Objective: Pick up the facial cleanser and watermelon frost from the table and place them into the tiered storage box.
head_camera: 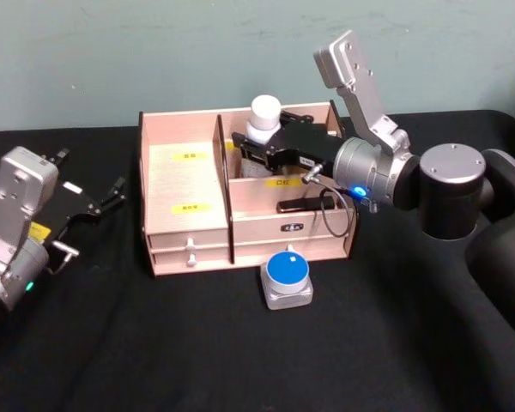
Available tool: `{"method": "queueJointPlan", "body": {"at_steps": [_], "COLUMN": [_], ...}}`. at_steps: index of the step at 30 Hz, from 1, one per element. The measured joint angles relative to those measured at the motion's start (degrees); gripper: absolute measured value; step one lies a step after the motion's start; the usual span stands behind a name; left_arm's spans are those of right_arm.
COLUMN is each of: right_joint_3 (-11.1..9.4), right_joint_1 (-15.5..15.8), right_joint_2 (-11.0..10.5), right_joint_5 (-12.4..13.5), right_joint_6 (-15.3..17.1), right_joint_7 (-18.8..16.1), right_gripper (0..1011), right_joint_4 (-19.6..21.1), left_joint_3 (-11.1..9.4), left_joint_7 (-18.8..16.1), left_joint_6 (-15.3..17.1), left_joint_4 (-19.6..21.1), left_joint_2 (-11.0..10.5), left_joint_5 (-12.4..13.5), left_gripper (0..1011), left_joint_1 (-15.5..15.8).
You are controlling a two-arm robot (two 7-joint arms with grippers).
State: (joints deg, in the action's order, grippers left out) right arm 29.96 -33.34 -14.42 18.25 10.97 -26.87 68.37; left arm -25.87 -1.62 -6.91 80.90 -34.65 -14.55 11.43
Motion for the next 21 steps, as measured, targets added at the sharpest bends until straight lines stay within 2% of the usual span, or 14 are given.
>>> {"method": "queueJointPlan", "body": {"at_steps": [21], "right_joint_3": [0.3], "right_joint_1": [-0.3], "right_joint_2": [0.7], "right_joint_5": [-0.7], "right_joint_6": [0.1], "right_joint_7": [0.0], "right_gripper": [602], "right_joint_4": [-1.9], "left_joint_3": [0.0], "left_joint_7": [0.0], "left_joint_6": [0.0], "left_joint_4": [0.0], "left_joint_2": [0.0], "left_joint_5": [0.0], "left_gripper": [1010], "left_joint_1": [0.0]}}
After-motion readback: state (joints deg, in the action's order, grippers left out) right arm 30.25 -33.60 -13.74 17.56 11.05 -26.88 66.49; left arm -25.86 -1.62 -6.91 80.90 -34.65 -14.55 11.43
